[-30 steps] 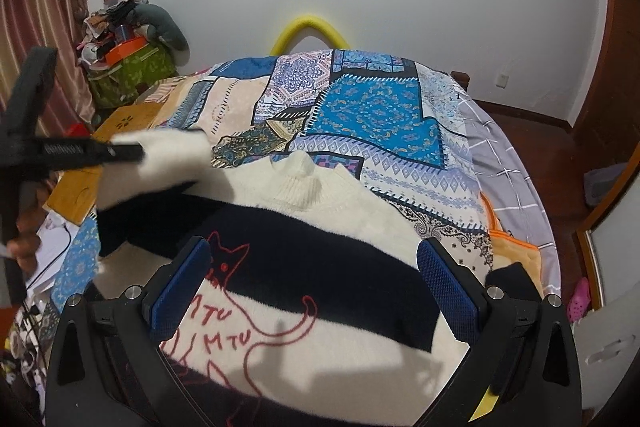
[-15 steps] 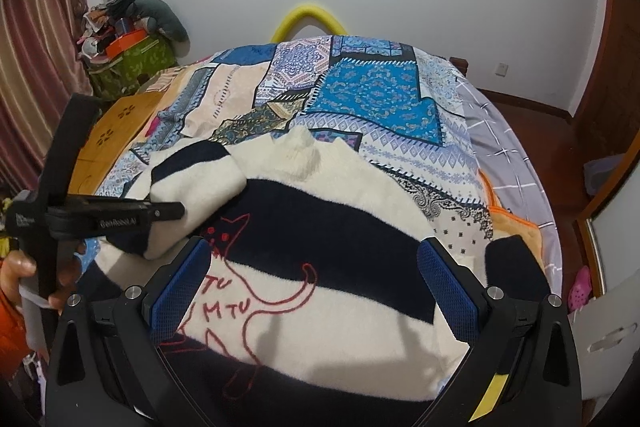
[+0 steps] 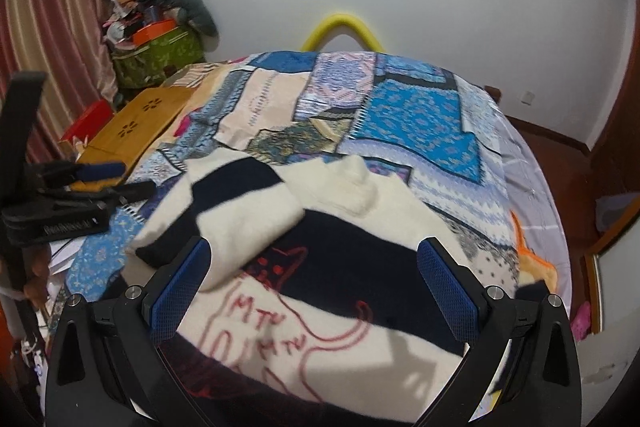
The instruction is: Fold small clothes
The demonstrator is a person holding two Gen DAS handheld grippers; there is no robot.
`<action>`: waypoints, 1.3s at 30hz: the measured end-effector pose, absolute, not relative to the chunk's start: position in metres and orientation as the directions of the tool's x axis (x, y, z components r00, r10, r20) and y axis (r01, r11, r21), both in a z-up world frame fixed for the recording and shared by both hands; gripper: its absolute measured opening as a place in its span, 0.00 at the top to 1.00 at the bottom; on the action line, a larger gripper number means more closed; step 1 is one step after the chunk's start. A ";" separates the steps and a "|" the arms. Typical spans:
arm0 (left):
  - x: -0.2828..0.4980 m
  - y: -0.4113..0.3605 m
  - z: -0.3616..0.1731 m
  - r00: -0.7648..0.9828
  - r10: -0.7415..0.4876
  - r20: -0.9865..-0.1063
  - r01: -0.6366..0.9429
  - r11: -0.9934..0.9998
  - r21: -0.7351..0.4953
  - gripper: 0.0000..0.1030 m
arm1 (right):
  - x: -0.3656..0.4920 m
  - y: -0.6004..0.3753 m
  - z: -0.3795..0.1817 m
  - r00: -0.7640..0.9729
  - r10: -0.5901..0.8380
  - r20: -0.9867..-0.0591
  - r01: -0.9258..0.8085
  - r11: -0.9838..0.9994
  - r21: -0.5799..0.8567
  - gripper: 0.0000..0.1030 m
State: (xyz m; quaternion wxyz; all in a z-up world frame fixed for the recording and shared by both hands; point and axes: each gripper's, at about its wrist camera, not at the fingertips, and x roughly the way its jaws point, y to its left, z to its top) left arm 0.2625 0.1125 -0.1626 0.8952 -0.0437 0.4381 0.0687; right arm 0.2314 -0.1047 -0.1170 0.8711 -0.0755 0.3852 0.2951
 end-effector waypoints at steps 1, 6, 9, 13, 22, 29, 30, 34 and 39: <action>0.258 0.126 -0.159 0.615 0.108 -0.781 -0.183 0.983 -0.007 0.32 | 0.231 -0.097 -0.116 0.524 0.460 -0.717 -0.584 0.807 0.091 0.01; 0.242 0.174 -0.162 0.603 0.152 -0.783 -0.254 0.967 -0.008 0.32 | 0.230 -0.058 -0.118 0.498 0.463 -0.733 -0.633 0.772 0.057 0.01; 0.236 0.199 -0.174 0.582 0.160 -0.797 -0.286 0.958 -0.017 0.32 | 0.230 -0.034 -0.123 0.479 0.460 -0.748 -0.661 0.749 0.038 0.02; 0.230 0.216 -0.193 0.552 0.159 -0.819 -0.296 0.955 -0.014 0.32 | 0.228 -0.004 -0.132 0.452 0.456 -0.767 -0.699 0.715 0.013 0.02; 0.238 0.231 -0.233 0.507 0.096 -0.857 -0.262 0.964 -0.048 0.32 | 0.234 0.053 -0.162 0.399 0.415 -0.818 -0.767 0.640 -0.049 0.08; 0.248 0.232 -0.254 0.480 0.075 -0.874 -0.240 0.970 -0.049 0.32 | 0.248 0.085 -0.199 0.355 0.350 -0.867 -0.793 0.604 -0.081 0.23; 0.249 0.231 -0.257 0.477 0.075 -0.876 -0.238 0.970 -0.046 0.32 | 0.252 0.088 -0.204 0.347 0.342 -0.873 -0.792 0.605 -0.079 0.24; 0.253 0.230 -0.266 0.464 0.064 -0.883 -0.233 0.971 -0.052 0.32 | 0.262 0.096 -0.219 0.332 0.303 -0.893 -0.785 0.613 -0.084 0.34; 0.259 0.229 -0.273 0.452 0.059 -0.890 -0.232 0.971 -0.053 0.32 | 0.268 0.103 -0.224 0.359 0.288 -0.887 -0.781 0.614 -0.117 0.45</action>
